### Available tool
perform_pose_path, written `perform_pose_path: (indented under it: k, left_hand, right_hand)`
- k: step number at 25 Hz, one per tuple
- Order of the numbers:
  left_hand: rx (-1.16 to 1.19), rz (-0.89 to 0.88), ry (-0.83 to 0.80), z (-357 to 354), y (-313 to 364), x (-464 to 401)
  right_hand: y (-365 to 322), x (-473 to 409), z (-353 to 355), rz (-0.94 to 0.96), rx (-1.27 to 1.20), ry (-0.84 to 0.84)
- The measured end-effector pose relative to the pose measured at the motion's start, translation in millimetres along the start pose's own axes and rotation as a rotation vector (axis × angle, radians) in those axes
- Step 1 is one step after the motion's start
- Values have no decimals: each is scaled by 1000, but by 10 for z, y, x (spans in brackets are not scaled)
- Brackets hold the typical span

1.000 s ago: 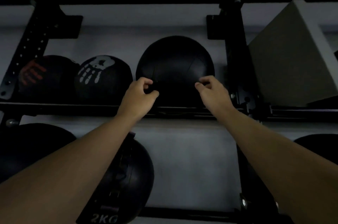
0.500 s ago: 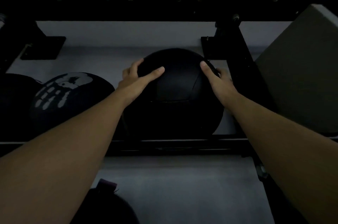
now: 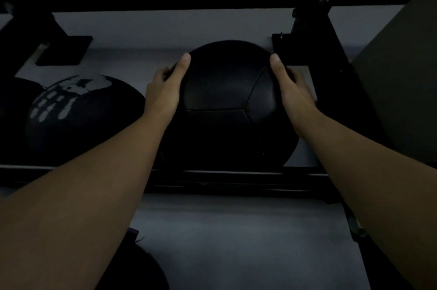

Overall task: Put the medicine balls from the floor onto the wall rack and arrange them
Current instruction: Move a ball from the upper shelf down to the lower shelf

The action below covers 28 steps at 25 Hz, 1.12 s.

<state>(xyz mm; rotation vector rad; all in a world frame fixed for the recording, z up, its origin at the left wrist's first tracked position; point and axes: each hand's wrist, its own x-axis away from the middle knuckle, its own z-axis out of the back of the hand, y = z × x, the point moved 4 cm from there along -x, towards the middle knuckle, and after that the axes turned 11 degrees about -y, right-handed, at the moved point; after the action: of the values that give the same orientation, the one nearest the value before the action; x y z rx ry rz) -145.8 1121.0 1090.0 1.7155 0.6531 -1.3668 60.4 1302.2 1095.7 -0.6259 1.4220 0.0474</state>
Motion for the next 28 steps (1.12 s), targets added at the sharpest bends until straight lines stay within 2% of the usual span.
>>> perform_pose_path:
  k: [8,13,16,19,24,28]
  left_hand:
    - [108,34,63,82,179,390]
    - [271,62,112,220,359,634]
    - [407,109,-32,266,526,735]
    - [552,232,-165,266,756,883]
    - [569,225,-88,436,990,1230]
    - [638,265,-123,617,1240,1598]
  right_hand:
    - [-147,325,60,94,-66,-26]
    - [-435,481,252,166,-218,164]
    - [-575,580,364,46,-239,98]
    - [-728,799,417,-39,-328,14]
    - [-1064,1429,535,-3,-320,151]
    - [-1352,1950,607,-41,-331,204]
